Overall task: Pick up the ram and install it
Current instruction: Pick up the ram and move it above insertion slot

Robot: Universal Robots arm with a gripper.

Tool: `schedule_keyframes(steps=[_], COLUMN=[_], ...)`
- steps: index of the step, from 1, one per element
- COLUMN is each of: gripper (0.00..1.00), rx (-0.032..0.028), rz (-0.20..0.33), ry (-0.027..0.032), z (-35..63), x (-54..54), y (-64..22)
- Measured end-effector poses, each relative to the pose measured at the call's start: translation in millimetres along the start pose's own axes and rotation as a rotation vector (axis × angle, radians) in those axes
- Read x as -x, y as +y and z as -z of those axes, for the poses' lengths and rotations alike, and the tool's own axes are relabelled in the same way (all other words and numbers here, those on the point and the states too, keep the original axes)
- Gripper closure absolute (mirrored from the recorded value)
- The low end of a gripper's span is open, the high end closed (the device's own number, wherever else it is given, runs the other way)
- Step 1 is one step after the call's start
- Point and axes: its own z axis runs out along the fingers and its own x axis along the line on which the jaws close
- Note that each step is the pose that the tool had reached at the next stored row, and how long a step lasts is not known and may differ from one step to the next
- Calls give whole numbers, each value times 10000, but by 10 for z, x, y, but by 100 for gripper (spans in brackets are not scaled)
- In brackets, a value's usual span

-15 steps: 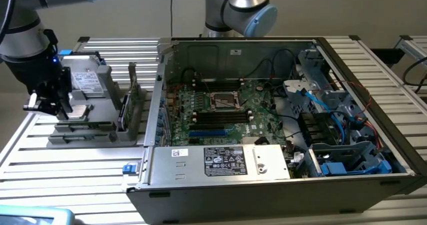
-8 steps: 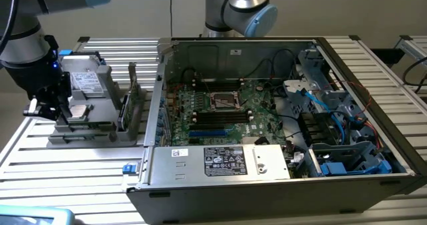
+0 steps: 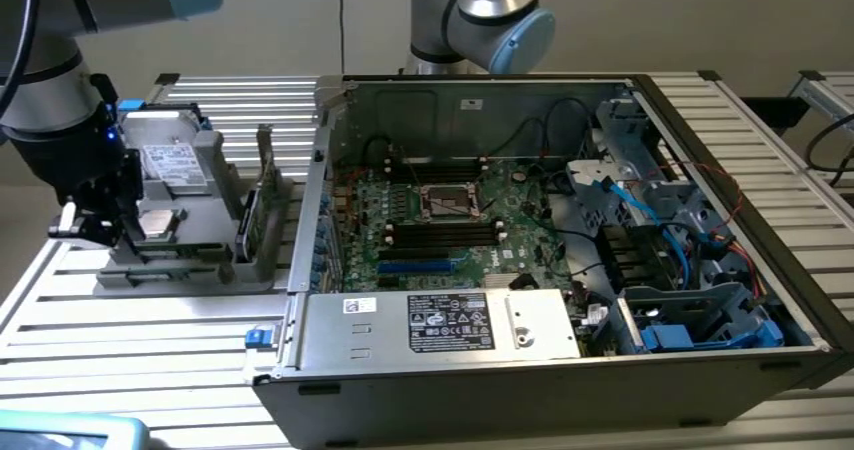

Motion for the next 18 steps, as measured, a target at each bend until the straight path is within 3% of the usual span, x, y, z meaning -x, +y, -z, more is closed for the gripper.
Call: schedule_keyframes(steps=[2,3,16,18], gripper=[69,69,69,69], rx=[-9,-9,-17,-65], rz=[-4,-3,0,26], ry=[125,138,149,150], z=[-5,-5,-53,-72], x=[-4,-5,-2,-1], y=[-1,-1,-31,-44])
